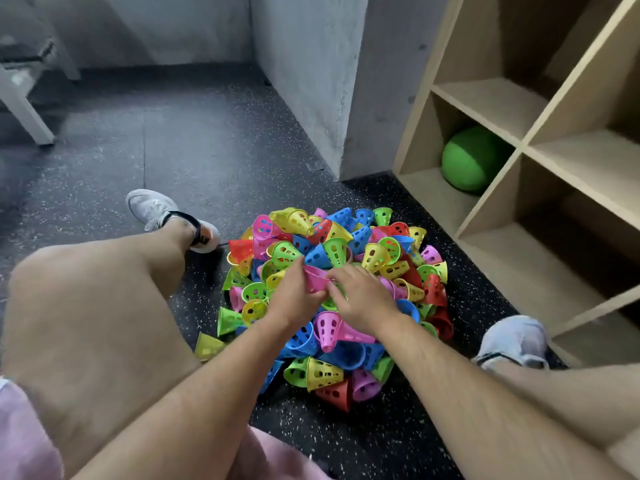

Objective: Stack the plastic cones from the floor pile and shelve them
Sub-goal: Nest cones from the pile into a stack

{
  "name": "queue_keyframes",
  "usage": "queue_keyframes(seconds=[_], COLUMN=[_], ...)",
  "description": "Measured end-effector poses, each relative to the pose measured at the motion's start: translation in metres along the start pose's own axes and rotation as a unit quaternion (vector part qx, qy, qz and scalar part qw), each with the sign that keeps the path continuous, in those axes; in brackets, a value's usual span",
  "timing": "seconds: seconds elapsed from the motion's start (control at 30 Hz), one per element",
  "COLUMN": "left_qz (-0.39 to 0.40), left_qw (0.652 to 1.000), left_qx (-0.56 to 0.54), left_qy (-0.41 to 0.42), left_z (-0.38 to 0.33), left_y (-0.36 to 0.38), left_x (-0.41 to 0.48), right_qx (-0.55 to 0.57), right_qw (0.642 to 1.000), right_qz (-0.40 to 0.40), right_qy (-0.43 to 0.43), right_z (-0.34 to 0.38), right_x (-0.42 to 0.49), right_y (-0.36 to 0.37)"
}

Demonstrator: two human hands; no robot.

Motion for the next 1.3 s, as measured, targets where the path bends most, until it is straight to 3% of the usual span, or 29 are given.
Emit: queue_keyframes(seconds=[0.13,0.33,0.7,0.97,1.17,1.3], left_qz=[0.030,0.094,0.088,0.100,0.111,0.111], left_qw=[0.999,0.993,0.992,0.988,0.986,0.987], left_qx=[0.011,0.063,0.018,0.036,0.054,0.047], left_qy=[-0.006,-0.020,-0.091,-0.111,-0.111,-0.106], left_z=[0.015,0.043,0.081,0.090,0.092,0.091], left_y=[0.001,0.016,0.018,0.022,0.025,0.031], left_x=[0.002,0.003,0.006,0.013,0.009,0.009], right_qx=[0.013,-0.071,-0.046,-0.065,-0.141,-0.160], right_qw=[0.999,0.987,0.987,0.986,0.967,0.965], right_qz=[-0.003,0.141,0.118,0.118,0.205,0.200], right_qy=[0.033,0.014,-0.099,-0.100,-0.064,-0.056], right_z=[-0.005,-0.033,-0.030,-0.039,-0.042,-0.045], right_x=[-0.005,-0.024,-0.022,-0.026,-0.021,-0.016], right_y=[0.005,0.015,0.053,0.074,0.090,0.094])
Point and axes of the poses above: each hand's wrist, its own x-axis towards the middle knuckle, its own y-axis out of the palm, z = x × y, the point moved 2 cm from there along x, towards the middle knuckle, and after that the axes turned 12 degrees about -y, right-handed, at the moved point
